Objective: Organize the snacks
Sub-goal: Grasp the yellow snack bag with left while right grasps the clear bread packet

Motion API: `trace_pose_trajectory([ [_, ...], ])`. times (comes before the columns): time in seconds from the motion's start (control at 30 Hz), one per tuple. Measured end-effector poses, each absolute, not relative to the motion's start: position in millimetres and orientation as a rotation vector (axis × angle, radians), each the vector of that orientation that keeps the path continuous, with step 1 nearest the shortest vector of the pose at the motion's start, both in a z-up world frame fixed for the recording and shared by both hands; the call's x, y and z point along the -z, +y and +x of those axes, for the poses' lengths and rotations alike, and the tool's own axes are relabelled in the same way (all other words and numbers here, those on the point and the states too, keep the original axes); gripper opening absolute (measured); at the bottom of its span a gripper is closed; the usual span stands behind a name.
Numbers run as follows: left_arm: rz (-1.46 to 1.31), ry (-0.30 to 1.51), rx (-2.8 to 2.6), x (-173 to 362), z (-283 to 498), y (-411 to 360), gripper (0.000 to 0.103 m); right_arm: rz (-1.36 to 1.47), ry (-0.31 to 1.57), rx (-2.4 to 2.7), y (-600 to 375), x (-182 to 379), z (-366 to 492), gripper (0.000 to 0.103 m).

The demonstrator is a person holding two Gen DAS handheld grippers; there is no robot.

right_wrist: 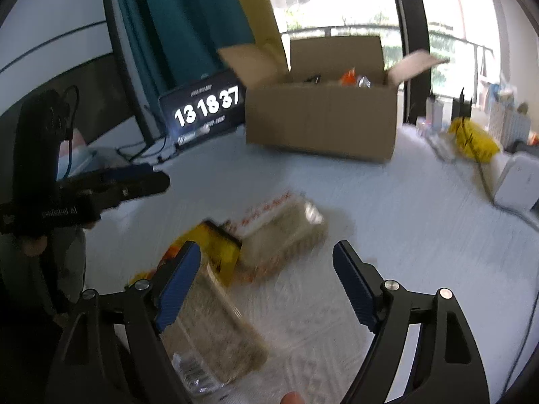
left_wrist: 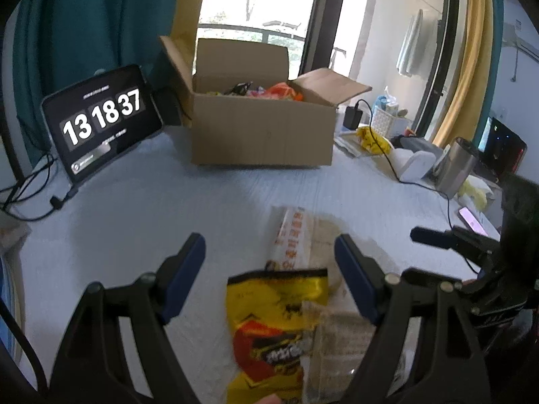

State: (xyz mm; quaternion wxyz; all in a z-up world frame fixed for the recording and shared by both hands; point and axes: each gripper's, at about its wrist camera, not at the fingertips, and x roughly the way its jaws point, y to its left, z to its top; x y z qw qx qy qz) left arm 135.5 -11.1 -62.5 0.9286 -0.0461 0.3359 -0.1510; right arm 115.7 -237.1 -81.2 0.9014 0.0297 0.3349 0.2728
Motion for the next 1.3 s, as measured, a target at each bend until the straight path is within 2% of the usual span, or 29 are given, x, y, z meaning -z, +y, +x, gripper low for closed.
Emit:
trace_pose_trajectory([
  [0.43, -0.136, 0.745, 0.291, 95.5, 115.8, 18.5, 0.080, -0.055, 0.831, -0.719, -189.0, 114.8, 76.2, 0.084],
  [0.57, -0.142, 0.761, 0.286, 104.4, 111.2, 24.4, 0.080, -0.149, 0.818, -0.730, -174.2, 122.0, 66.2, 0.092],
  [0.7, -0.150, 0.784, 0.289, 112.2, 110.4, 27.0, 0.080, -0.261, 0.789, -0.698, -164.9, 128.3, 63.8, 0.094],
  [0.97, -0.163, 0.854, 0.343, 130.4, 115.3, 17.5, 0.081, -0.224, 0.831, -0.647, -180.0, 136.7, 87.7, 0.098],
  [1.03, -0.147, 0.876, 0.370, 136.0, 115.1, 9.2, 0.085, -0.190, 0.834, -0.624, -185.6, 137.2, 90.8, 0.098],
  [1.1, -0.143, 0.890, 0.397, 139.7, 113.7, 1.4, 0.090, -0.120, 0.850, -0.596, -196.0, 137.0, 96.4, 0.097],
  [1.3, -0.099, 0.899, 0.435, 139.6, 112.6, -19.6, 0.091, -0.002, 0.856, -0.577, -223.0, 129.5, 98.9, 0.091],
])
